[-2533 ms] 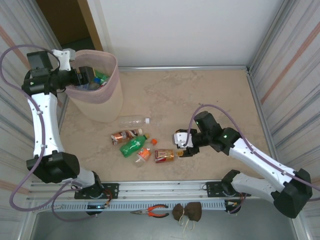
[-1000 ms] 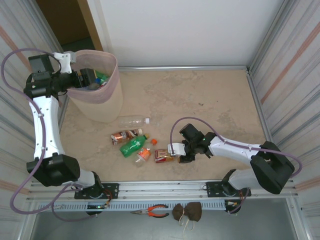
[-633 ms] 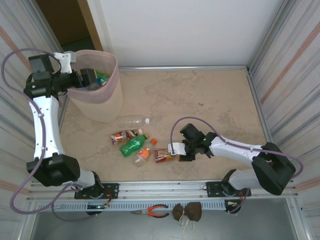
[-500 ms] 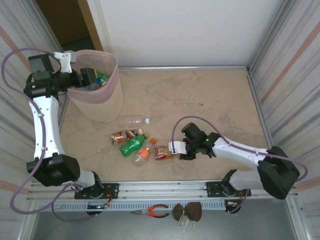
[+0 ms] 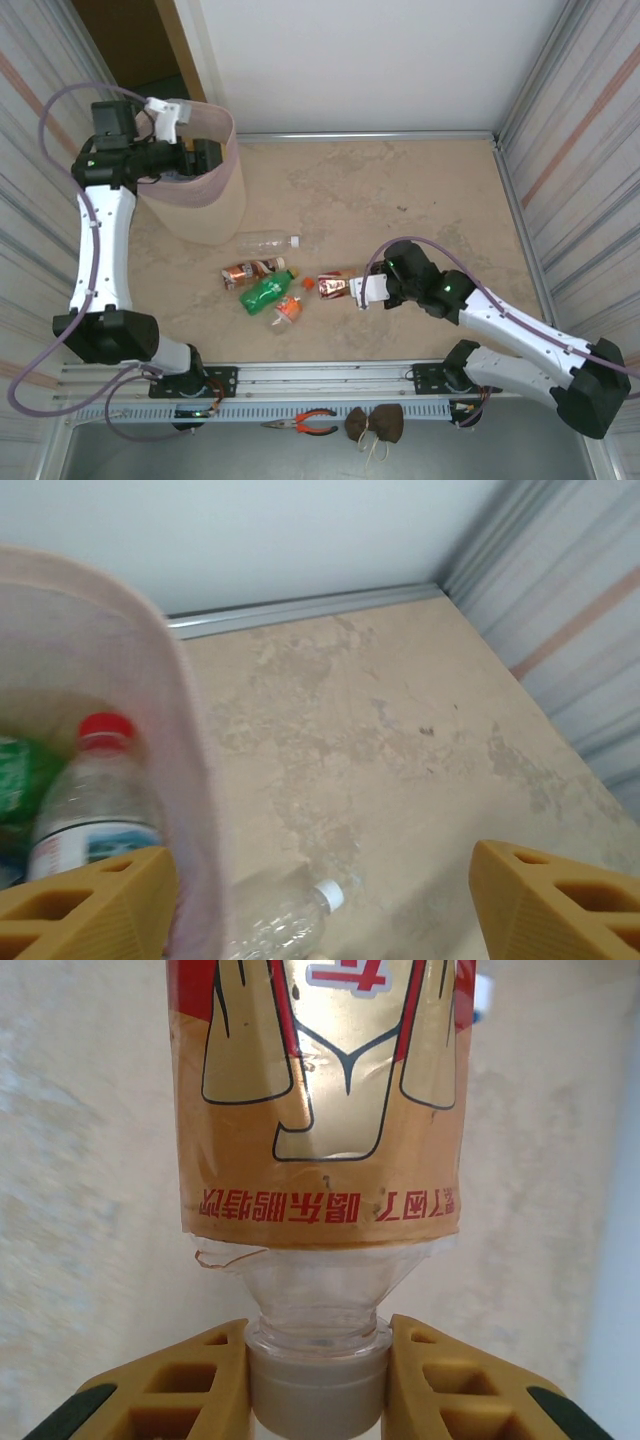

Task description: Put the plastic bottles in the bin

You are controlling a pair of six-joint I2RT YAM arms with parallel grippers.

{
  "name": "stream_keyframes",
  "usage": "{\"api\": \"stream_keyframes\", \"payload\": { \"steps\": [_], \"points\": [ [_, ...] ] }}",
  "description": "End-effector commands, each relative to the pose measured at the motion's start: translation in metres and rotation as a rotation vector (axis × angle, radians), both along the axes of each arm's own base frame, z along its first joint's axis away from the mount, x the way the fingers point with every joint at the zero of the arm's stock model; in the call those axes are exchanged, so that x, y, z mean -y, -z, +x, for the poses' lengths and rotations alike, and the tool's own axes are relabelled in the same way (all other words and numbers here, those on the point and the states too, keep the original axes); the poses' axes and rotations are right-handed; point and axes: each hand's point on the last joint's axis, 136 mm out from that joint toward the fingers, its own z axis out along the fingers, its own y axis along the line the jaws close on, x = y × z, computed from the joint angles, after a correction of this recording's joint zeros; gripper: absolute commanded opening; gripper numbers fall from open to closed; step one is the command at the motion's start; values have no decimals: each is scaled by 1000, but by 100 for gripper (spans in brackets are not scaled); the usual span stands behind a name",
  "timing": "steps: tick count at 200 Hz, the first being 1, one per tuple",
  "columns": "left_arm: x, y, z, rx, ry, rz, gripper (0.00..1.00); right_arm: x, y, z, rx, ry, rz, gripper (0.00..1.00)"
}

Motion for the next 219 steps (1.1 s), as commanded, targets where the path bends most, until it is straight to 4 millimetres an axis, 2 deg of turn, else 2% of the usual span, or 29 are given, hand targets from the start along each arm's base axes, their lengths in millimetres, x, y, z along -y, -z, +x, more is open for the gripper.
{"api": "stream_keyframes", "payload": {
  "steps": [1, 36, 59, 85, 113, 152, 219],
  "points": [
    [25, 8, -11, -11, 83, 68, 77, 8, -36, 14, 180, -42, -90, 23],
    [79, 27, -38, -39, 253, 155, 77, 9, -71, 26, 339, -88, -154, 22],
    [114, 44, -63, -33, 384, 257, 78, 6, -94, 29, 420, -125, -173, 21],
    [149, 61, -91, -40, 536, 332, 81, 0, -114, 32, 497, -158, -194, 19],
    [180, 70, -119, -52, 684, 354, 83, -5, -129, 34, 578, -188, -217, 18],
    [209, 82, -137, -79, 797, 359, 84, -13, -149, 34, 667, -208, -221, 16],
    [240, 97, -162, -151, 956, 328, 83, -22, -174, 25, 716, -244, -181, 16]
  ]
}}
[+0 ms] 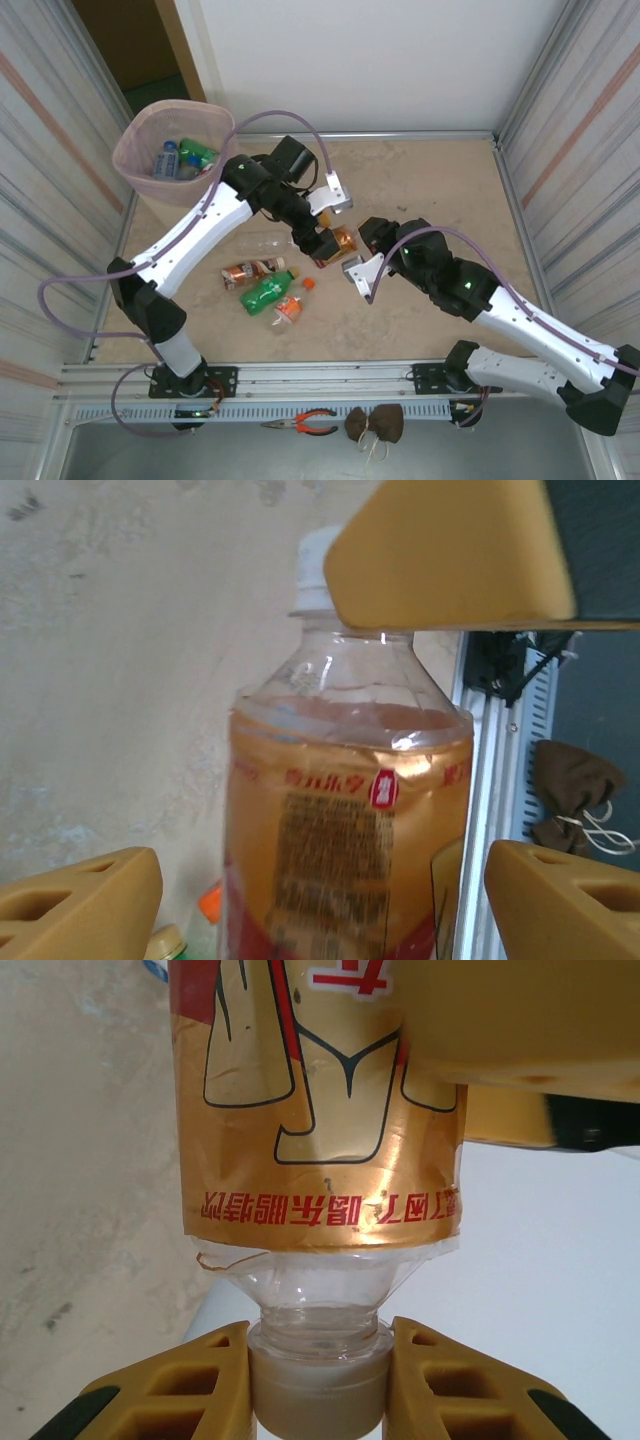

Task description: Put the plastic bottles in the bin

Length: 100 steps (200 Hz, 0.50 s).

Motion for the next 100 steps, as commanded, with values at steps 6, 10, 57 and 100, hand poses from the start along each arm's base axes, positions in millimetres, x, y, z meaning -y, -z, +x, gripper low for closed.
{"api": "stream_keyframes", "payload": {
  "steps": [6, 10, 57, 100],
  "points": [
    [9, -7, -18, -48, 94, -29, 83, -1, -29, -5, 79, -29, 10, 16],
    [10, -6, -20, -56, 104, -28, 83, -2, -31, -5, 83, -30, 12, 16],
    [8, 6, -36, -121, 171, 10, 72, -4, -35, -5, 97, -36, 9, 16],
    [1, 10, -38, -122, 177, 48, 69, -5, -37, -6, 103, -38, 8, 16]
  ]
}}
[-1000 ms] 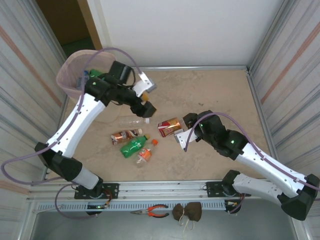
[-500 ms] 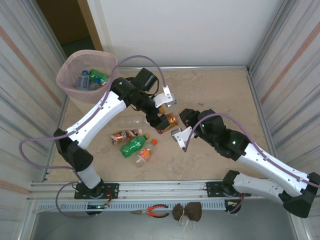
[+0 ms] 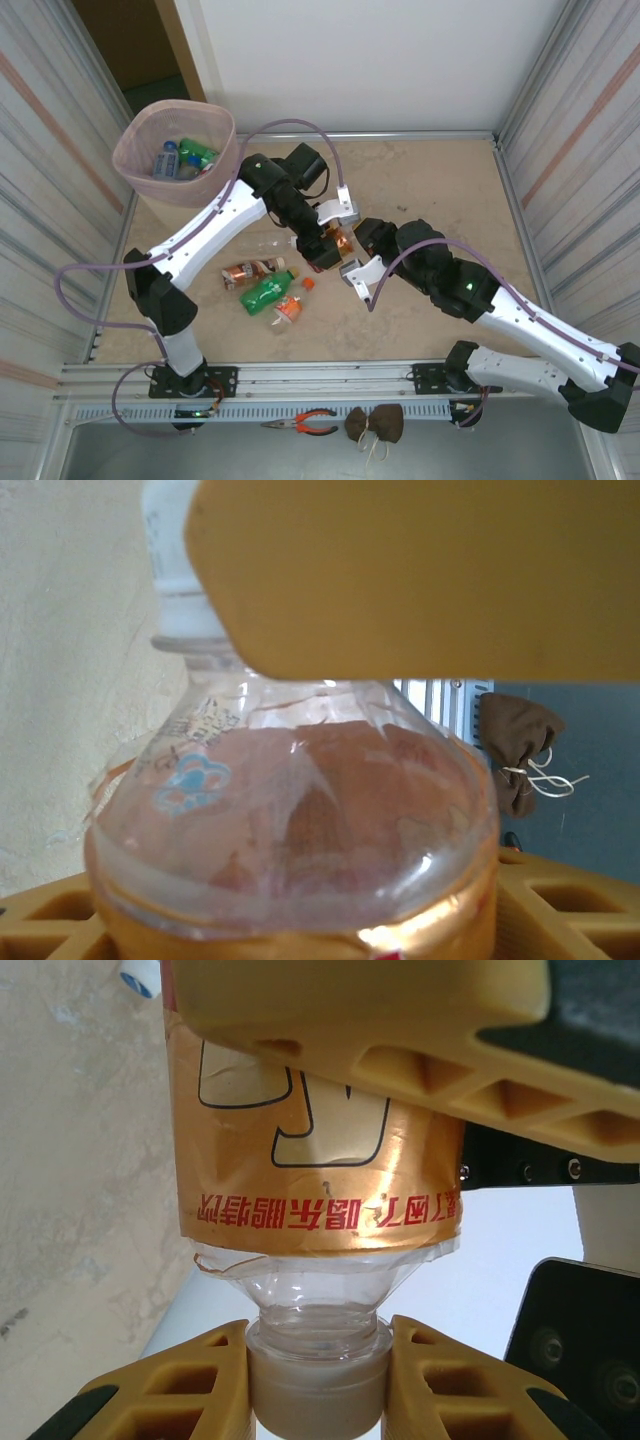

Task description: Put the plastic bottles in the bin

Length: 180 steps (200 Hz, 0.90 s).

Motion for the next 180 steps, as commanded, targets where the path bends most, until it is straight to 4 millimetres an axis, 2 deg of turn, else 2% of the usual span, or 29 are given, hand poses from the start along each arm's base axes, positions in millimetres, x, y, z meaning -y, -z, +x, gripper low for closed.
{"api": "stream_keyframes", "payload": {
  "steps": [1, 67, 103, 149, 162, 180],
  "points": [
    [-5, -5, -13, -29, 45, 11, 69, 4, -28, 1, 64, 14, 31, 16],
    [-19, -1, -17, -21, 51, 67, 73, 8, -30, -1, 77, 23, 30, 16],
    [-24, -3, -20, -45, 41, 58, 68, 8, -30, -2, 78, 24, 31, 15],
    [-23, -8, -25, -58, 49, 23, 56, 8, -32, -3, 83, 21, 37, 16],
    [-23, -8, -25, -57, 49, 22, 54, 8, -32, -3, 81, 21, 41, 20],
    [-23, -9, -24, -52, 48, 19, 53, 8, -32, -4, 78, 19, 51, 33]
  ]
}}
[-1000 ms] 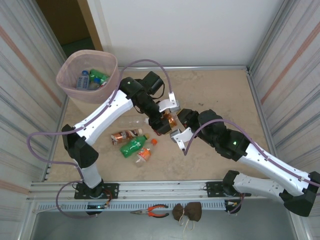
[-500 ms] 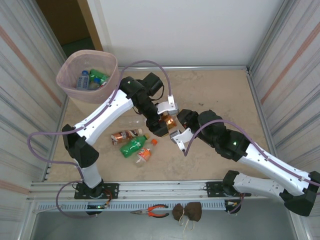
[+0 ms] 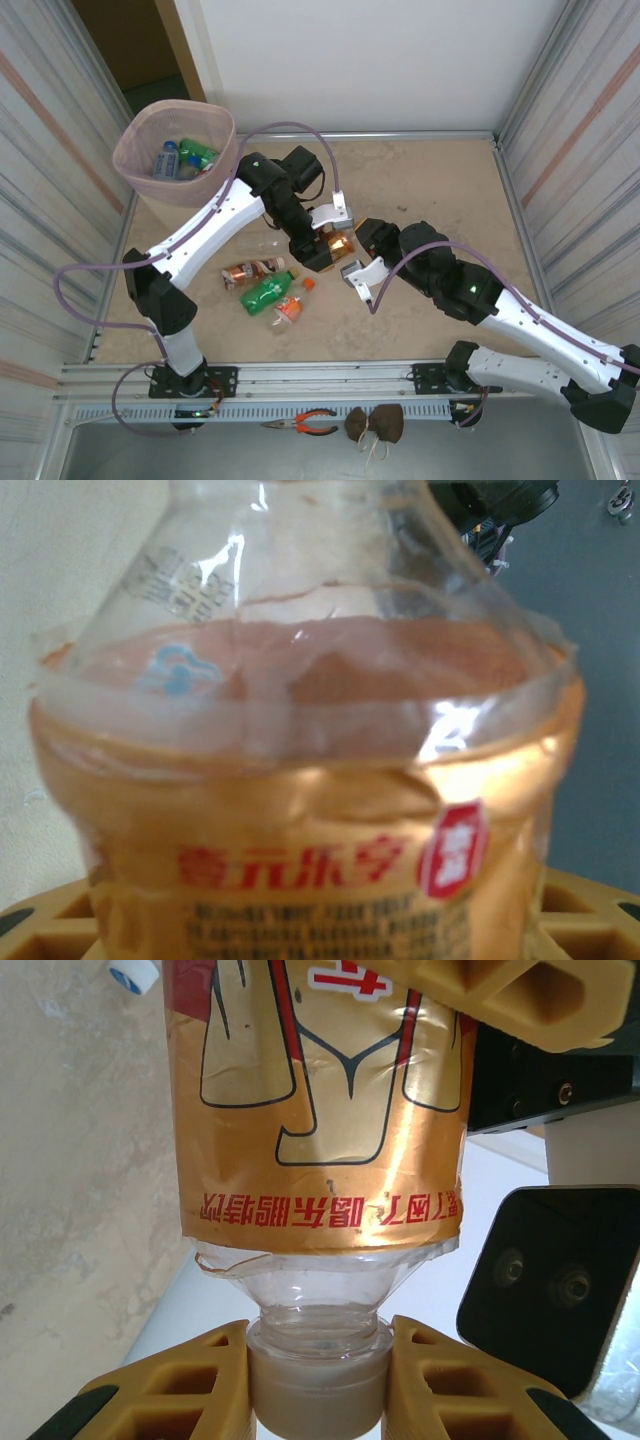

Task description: Put the plastic bottles in the bin

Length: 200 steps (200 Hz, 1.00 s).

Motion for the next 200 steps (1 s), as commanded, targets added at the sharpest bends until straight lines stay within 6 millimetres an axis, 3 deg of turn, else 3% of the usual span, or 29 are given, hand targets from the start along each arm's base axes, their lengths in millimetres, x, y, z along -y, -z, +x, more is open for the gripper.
{"api": "stream_keyframes", "payload": {
  "steps": [1, 25, 74, 127, 166, 200],
  "points": [
    [-7, -14, -16, -22, 25, -38, 53, 6, -26, 0, 55, 21, 47, 34],
    [-9, -16, -13, -20, 12, -43, 52, 5, -30, -4, 47, 3, 80, 49],
    [-22, -25, -6, 5, -29, -61, 52, 9, -40, -12, 12, 1, 177, 66],
    [-42, -49, 16, 91, -126, -127, 52, 16, -57, -20, -68, 12, 357, 69],
    [-65, -76, 53, 192, -296, -194, 52, 21, -64, -15, -229, 77, 560, 67],
    [-93, -103, 86, 298, -480, -237, 52, 20, -69, 0, -467, 198, 842, 69]
  ]
}}
